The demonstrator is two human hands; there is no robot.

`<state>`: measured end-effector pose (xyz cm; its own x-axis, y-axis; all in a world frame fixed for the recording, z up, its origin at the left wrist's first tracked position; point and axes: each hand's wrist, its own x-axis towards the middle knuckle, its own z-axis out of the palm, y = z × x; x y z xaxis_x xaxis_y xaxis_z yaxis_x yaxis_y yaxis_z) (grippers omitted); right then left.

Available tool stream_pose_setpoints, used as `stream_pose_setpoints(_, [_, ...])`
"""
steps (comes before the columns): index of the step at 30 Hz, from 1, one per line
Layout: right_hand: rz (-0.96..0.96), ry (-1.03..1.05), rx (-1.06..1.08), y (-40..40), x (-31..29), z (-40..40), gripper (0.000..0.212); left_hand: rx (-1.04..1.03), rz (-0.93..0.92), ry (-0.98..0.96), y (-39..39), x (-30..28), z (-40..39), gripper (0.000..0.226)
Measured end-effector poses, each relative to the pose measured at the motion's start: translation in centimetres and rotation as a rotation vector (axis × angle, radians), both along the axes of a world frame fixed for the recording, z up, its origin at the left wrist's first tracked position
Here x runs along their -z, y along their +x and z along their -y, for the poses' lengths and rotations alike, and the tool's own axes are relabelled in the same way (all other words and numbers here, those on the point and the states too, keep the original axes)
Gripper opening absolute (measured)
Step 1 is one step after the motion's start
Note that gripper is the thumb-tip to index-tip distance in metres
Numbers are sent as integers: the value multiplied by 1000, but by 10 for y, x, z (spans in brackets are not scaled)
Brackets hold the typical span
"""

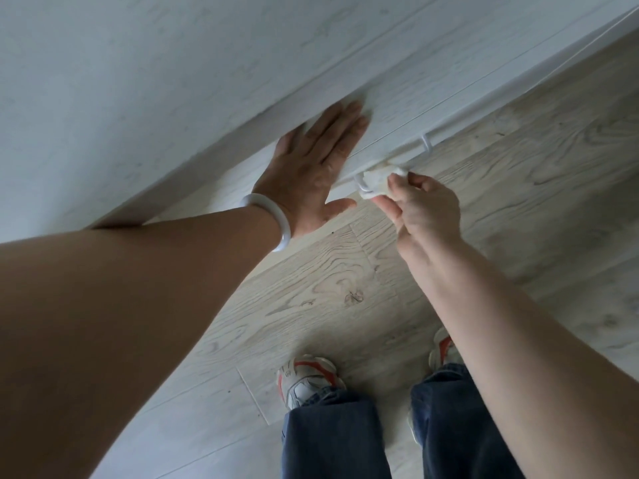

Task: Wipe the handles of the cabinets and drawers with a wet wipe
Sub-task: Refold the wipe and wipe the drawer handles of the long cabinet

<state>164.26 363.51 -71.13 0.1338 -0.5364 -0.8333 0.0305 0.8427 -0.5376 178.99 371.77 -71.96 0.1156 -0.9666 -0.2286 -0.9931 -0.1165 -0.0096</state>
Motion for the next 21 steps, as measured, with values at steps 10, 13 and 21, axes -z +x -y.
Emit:
stream_pose_setpoints(10, [13,0,83,-1,4,19,13,0,-4,-15,1,1,0,103])
stream_pose_setpoints(13, [-19,-94,178,-6,9,50,15,10,8,-19,0,1,0,102])
stream_pose_setpoints(21, [-82,-101,48,13,9,9,10,7,13,-11,-1,0,1,104])
